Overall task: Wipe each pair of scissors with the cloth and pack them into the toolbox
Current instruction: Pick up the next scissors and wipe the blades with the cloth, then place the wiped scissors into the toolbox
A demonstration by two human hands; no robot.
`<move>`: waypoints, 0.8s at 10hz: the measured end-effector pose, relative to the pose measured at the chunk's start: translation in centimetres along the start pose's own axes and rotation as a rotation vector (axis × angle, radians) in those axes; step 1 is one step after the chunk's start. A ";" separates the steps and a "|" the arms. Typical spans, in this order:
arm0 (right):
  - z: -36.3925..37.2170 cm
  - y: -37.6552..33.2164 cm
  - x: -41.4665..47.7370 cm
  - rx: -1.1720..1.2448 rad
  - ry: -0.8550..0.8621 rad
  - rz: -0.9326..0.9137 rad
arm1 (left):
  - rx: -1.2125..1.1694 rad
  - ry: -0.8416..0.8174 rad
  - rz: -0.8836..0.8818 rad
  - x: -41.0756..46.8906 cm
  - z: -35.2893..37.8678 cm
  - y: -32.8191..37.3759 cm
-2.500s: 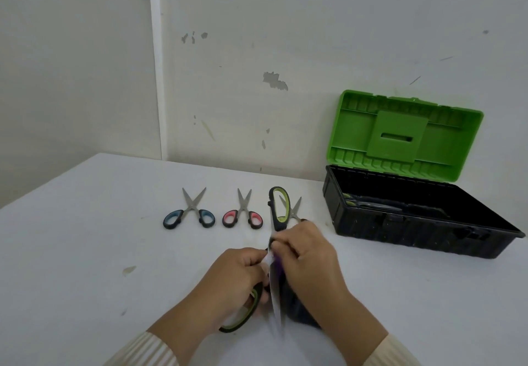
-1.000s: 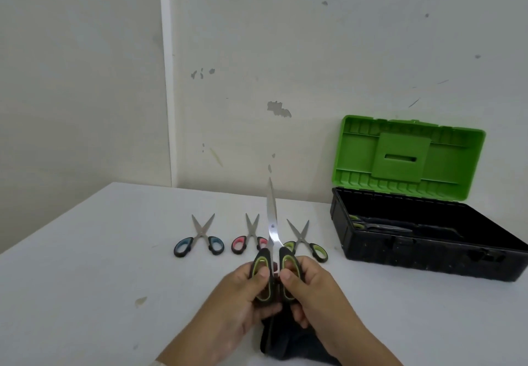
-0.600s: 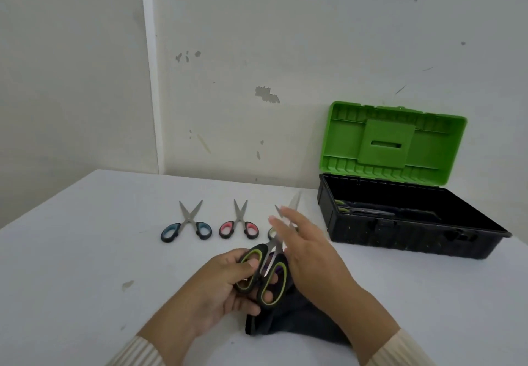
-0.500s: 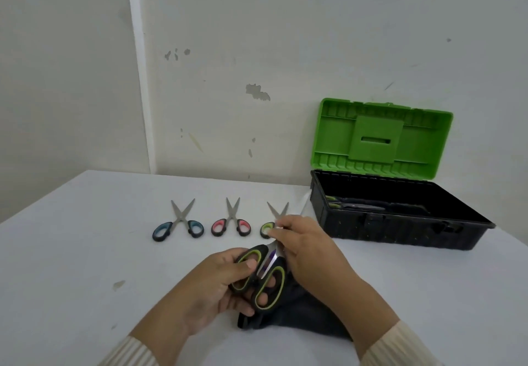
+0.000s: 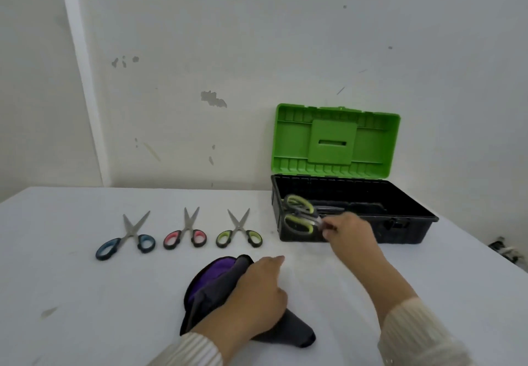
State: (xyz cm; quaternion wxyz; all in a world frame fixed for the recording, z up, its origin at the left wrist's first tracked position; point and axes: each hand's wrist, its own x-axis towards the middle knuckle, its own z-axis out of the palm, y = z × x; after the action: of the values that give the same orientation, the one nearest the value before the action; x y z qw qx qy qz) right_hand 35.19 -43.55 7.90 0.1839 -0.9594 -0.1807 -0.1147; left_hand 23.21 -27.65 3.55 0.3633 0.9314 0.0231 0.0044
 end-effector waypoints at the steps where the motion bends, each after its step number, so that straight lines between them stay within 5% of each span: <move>1: -1.2 0.7 3.8 0.002 0.060 0.004 | 0.373 0.010 0.030 2.2 1.8 0.9; 3: -0.7 1.5 11.3 -0.372 -0.156 -0.021 | 0.508 -0.001 -0.018 4.4 3.7 -0.2; 5: 2.0 1.7 14.2 -0.379 -0.488 0.027 | 0.505 0.040 -0.010 4.4 3.9 -0.4; 7: 2.5 1.1 14.0 -0.335 -0.517 0.080 | 0.489 0.058 -0.011 4.5 4.0 -0.5; 8: 1.7 0.5 12.9 -0.199 -0.346 0.103 | 0.473 0.049 -0.017 4.4 3.9 -0.5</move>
State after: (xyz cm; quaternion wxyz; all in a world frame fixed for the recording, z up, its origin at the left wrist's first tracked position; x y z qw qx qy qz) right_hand 47.42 -39.42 9.90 0.0599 -0.9862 -0.1479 0.0438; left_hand 27.68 -29.76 0.28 0.1346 0.9899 0.0400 0.0185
